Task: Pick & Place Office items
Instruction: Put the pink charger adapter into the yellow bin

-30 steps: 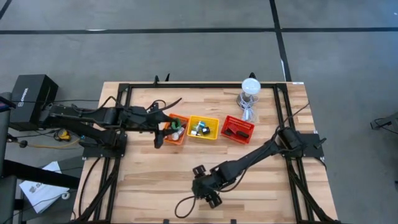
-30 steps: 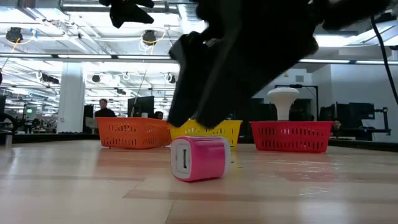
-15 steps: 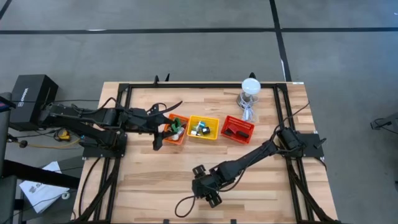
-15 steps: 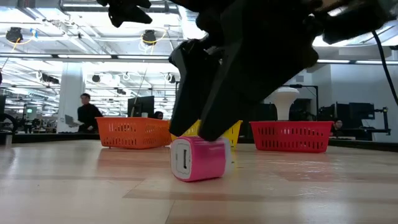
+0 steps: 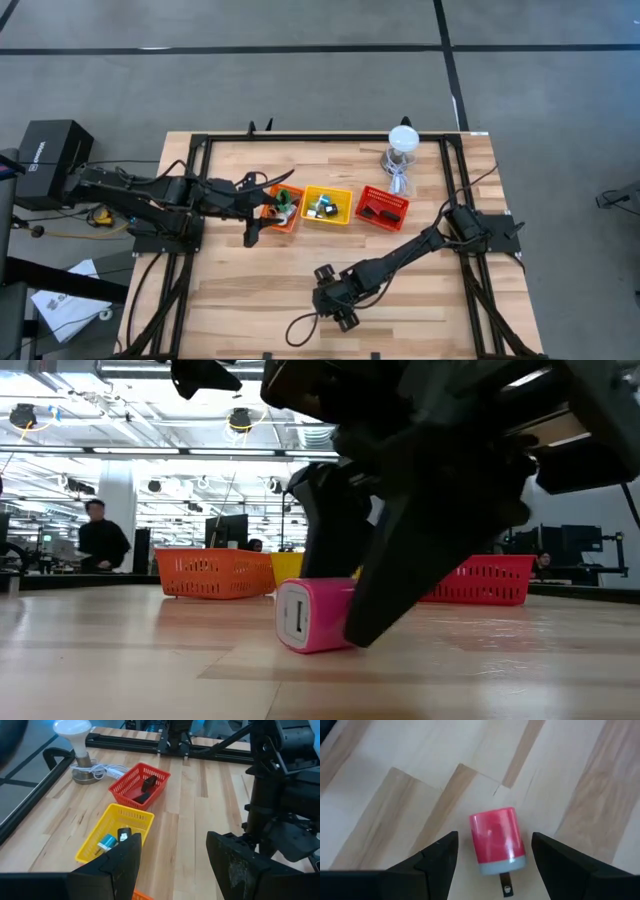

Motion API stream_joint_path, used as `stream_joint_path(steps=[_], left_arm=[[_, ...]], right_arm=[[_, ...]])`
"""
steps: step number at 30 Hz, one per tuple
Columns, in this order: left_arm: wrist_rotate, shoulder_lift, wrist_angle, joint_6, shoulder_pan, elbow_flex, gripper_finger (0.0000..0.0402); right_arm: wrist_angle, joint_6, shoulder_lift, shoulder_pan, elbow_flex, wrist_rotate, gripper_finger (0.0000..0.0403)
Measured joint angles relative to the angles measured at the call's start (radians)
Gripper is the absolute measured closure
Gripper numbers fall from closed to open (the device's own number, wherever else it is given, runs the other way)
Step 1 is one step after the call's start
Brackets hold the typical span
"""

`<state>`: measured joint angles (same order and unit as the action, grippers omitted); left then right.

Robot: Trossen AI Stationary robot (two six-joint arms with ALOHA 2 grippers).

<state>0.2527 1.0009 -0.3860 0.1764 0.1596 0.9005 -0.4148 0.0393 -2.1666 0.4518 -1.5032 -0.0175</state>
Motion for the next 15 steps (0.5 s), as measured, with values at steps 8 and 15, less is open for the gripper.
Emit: stream_joint_path(steps=[8,15], left_arm=[[0.0,0.0,0.0,0.0,0.019,0.0,0.0184],[0.0,0.0,0.0,0.0,0.043,0.0,0.0184]], right_arm=[[0.013,0.065,0.0,-0.01,0.0,-0.036,0.0163],[0.043,0.034,-0.037,-0.015,-0.003,-0.008,0.0207]])
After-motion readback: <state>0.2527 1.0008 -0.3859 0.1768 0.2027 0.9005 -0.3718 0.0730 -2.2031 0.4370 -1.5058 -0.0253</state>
